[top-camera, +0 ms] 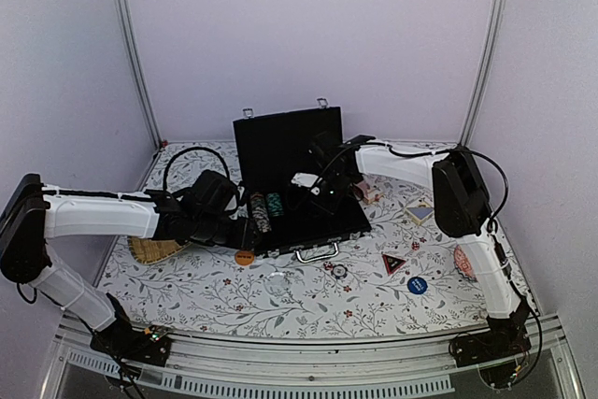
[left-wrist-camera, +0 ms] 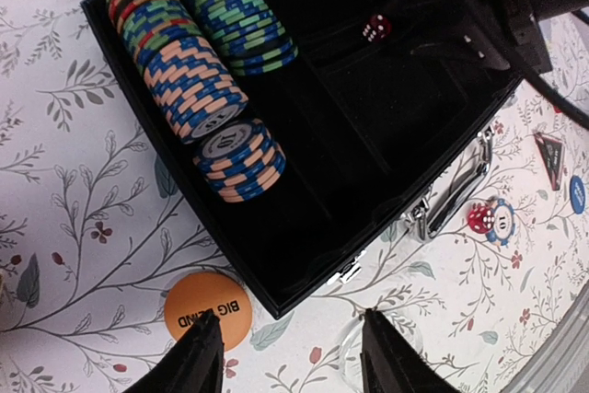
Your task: Pack up texas hold em set
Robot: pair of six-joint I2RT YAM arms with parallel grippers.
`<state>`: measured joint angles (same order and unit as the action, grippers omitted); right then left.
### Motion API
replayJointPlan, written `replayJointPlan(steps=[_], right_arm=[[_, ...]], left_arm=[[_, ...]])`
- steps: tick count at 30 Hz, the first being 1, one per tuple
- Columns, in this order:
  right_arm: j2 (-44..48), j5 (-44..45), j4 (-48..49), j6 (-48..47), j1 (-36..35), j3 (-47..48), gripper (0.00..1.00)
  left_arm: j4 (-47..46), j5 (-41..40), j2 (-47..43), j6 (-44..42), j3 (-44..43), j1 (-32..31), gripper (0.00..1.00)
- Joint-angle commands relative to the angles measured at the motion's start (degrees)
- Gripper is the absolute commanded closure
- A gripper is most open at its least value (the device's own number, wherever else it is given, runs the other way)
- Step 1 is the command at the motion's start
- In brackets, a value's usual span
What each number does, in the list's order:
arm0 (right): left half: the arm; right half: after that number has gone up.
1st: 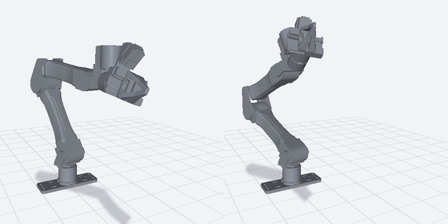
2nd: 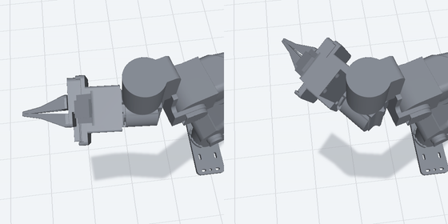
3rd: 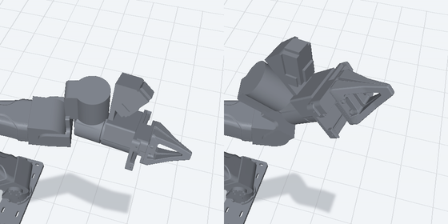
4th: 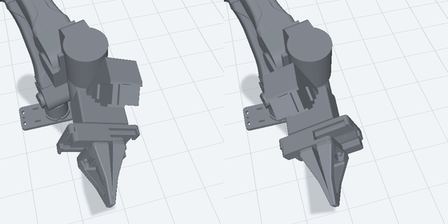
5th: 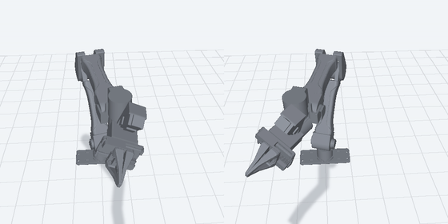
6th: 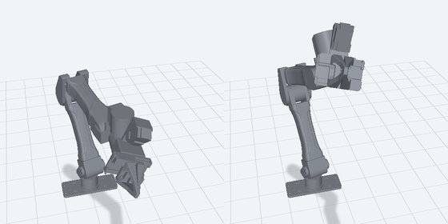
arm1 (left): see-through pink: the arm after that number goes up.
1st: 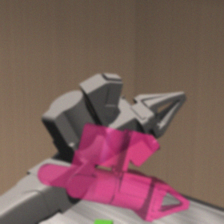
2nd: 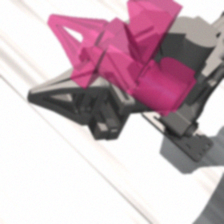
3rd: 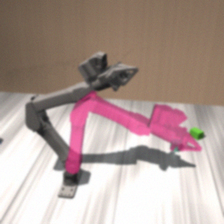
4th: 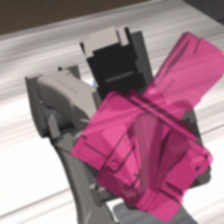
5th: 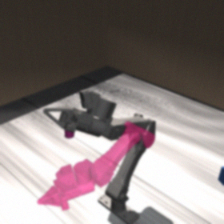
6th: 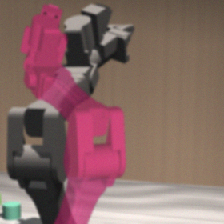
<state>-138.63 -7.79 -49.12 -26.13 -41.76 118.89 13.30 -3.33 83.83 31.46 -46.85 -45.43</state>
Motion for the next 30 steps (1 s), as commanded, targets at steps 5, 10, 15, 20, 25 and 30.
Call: replayJointPlan(steps=[5,10,15,20,25,30], right_arm=[[4.52,3.92,-0.74,-0.06,-1.23,-0.64,0.57],[11.38,5.51,-0.93,-0.11,-1.21,-4.24,0.56],[20.98,5.24,0.71,-0.67,0.51,-15.48,0.56],[29.25,2.14,0.37,-0.51,5.29,-28.69,0.58],[38.19,-0.71,0.24,-1.57,10.67,-41.52,0.59],[43.23,-1.6,-0.7,-1.94,15.33,-49.02,0.61]], left_arm=[[-1.64,0.94,-0.29,-1.02,0.12,0.62,0.49],[-1.65,1.21,-0.03,-1.88,-0.88,0.61,0.49],[-1.86,1.87,1.64,-3.16,-2.74,0.65,0.49],[-2.99,3.27,4.82,-4.09,-5.35,0.46,0.49],[-4.74,4.87,8.86,-4.76,-8.57,-0.3,0.49],[-4.29,6.25,12.82,-6.2,-12.28,-1.28,0.49]])
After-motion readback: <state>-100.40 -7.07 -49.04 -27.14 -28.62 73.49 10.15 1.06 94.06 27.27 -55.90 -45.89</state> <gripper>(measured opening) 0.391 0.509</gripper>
